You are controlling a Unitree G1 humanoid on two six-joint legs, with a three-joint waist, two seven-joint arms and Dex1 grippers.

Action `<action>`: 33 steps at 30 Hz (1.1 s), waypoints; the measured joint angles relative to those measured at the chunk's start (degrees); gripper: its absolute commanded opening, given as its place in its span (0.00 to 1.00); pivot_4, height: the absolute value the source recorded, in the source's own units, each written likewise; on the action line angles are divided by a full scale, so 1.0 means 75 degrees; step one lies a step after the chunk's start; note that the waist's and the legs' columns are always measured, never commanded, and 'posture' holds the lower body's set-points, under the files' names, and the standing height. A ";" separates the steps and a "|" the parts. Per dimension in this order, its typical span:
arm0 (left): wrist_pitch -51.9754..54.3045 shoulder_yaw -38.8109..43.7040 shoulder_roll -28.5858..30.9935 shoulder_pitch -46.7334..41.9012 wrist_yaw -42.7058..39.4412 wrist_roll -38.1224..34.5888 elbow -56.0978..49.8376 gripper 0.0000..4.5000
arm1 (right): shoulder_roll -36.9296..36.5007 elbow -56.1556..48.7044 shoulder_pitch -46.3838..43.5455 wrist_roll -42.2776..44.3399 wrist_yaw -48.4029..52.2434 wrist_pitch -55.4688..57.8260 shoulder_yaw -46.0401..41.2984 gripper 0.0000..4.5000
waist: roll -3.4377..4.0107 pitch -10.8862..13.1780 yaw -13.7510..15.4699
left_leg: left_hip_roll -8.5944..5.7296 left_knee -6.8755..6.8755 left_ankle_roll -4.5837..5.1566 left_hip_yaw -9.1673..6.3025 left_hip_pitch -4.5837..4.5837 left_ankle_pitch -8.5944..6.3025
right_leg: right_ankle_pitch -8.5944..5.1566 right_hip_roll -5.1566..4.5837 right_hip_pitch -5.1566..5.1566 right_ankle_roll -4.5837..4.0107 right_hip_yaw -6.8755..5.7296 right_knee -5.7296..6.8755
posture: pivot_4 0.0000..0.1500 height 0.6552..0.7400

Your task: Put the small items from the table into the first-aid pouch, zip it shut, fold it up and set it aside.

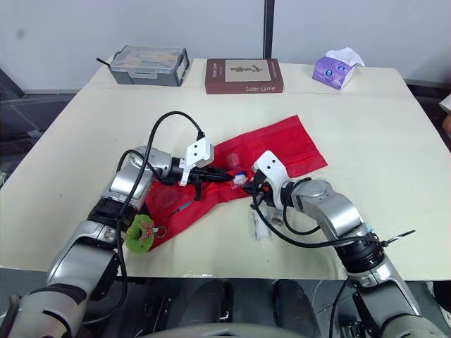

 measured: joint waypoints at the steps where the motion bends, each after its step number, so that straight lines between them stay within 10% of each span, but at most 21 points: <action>1: -0.0072 -0.0012 -0.0006 -0.0031 -0.0066 0.0002 0.0046 0.00 | 0.0130 0.0275 -0.0141 -0.0179 -0.0080 -0.0096 0.0101 0.01 | 0.0000 0.0000 -0.0001 | 0.0000 0.0000 0.0000 0.0002 0.0000 0.0000 | 0.0000 0.0000 0.0000 0.0000 -0.0001 0.0000 | 1.00 1.00; 12: -0.1511 -0.0155 -0.0029 -0.0591 -0.1005 0.0164 0.0903 0.00 | 0.0733 0.1354 -0.0428 -0.0964 0.0076 -0.1276 0.0243 0.01 | 0.0002 0.0001 0.0026 | -0.0007 0.0000 0.0000 0.0004 -0.0011 0.0000 | 0.0000 -0.0005 -0.0001 0.0000 -0.0007 -0.0004 | 1.00 1.00; 19: -0.3574 -0.0414 0.0013 -0.1494 -0.1597 0.0696 0.3049 0.00 | -0.0899 -0.1732 0.1044 0.0343 0.1155 -0.0686 -0.1131 0.59 | 0.0001 0.0001 0.0036 | -0.0008 -0.0001 0.0001 -0.0001 -0.0013 -0.0001 | -0.0001 -0.0004 0.0002 0.0001 -0.0012 -0.0006 | 1.00 1.00; 22: -0.4248 -0.0307 -0.0213 -0.1894 -0.1392 0.0820 0.4000 0.00 | -0.1914 -0.3465 0.2343 0.1151 0.1623 -0.0761 -0.2681 0.87 | 0.0000 0.0001 0.0119 | -0.0011 -0.0001 0.0001 -0.0003 -0.0012 -0.0001 | -0.0001 -0.0005 0.0008 0.0003 -0.0015 -0.0012 | 1.00 1.00; 33: -0.3578 0.0438 -0.0437 -0.1284 -0.1063 0.0448 0.3371 0.00 | -0.3622 -0.4229 0.6285 0.2864 0.3844 -0.1130 -0.8693 0.87 | -0.0004 0.0001 0.0194 | -0.0009 0.0005 0.0001 -0.0005 -0.0002 -0.0001 | -0.0001 -0.0002 0.0022 0.0005 -0.0006 -0.0015 | 1.00 1.00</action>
